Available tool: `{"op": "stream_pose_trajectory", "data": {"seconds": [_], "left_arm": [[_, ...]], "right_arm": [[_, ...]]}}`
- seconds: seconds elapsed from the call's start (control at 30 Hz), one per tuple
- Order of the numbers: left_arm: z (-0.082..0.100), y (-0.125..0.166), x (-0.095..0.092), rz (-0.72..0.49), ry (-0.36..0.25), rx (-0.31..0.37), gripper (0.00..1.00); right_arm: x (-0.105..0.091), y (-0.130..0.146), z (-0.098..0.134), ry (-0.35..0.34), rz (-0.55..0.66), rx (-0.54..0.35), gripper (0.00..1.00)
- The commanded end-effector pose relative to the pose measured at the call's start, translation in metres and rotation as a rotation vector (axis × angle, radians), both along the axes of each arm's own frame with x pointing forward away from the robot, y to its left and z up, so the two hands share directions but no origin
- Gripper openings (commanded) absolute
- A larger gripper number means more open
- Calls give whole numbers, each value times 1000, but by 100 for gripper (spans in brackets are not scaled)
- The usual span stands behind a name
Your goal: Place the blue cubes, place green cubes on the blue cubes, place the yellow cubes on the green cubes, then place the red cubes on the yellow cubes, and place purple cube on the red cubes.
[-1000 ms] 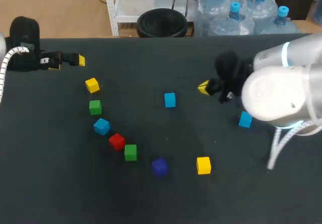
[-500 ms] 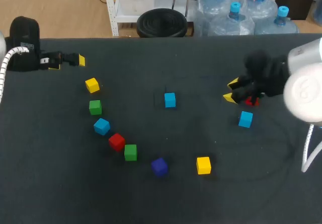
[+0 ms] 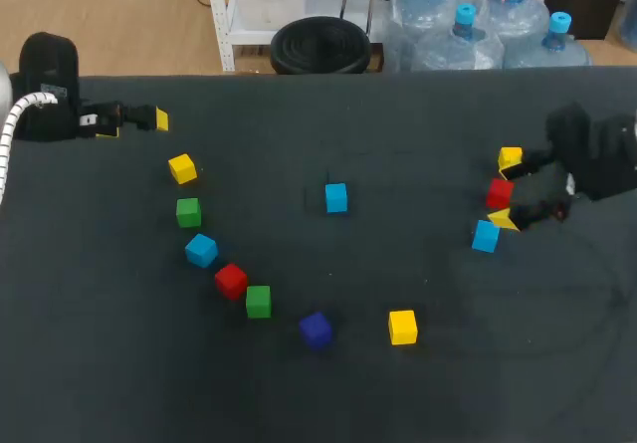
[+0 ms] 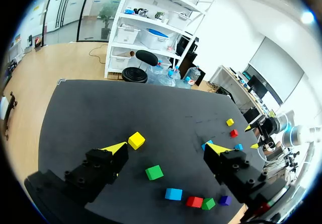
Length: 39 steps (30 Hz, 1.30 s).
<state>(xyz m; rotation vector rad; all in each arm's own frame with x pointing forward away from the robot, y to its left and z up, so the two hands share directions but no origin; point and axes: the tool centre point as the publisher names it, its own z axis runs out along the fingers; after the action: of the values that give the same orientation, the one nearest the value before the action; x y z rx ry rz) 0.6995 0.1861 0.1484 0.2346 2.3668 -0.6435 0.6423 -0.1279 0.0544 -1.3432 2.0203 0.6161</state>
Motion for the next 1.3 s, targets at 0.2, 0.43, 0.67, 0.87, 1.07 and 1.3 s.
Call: {"op": "stream_pose_trajectory", "data": {"seconds": [0.2,0.43,0.67,0.87,1.07,1.3], "left_arm": [[1,-1,0,3,5,5,100],[1,-1,0,3,5,5,100],[1,-1,0,3,5,5,100],[1,-1,0,3,5,5,100],[1,-1,0,3,5,5,100],[1,-1,0,3,5,5,100]], "right_arm": [[-20,-11,-11,1,45,28,100],[-24,-10,-27,1,50,31,100],[-23,-3,-45,8,38,35,100],[-17,3,-56,21,26,35,100],[-11,4,-60,30,8,39,100],[-11,8,-62,39,9,45,100]]}}
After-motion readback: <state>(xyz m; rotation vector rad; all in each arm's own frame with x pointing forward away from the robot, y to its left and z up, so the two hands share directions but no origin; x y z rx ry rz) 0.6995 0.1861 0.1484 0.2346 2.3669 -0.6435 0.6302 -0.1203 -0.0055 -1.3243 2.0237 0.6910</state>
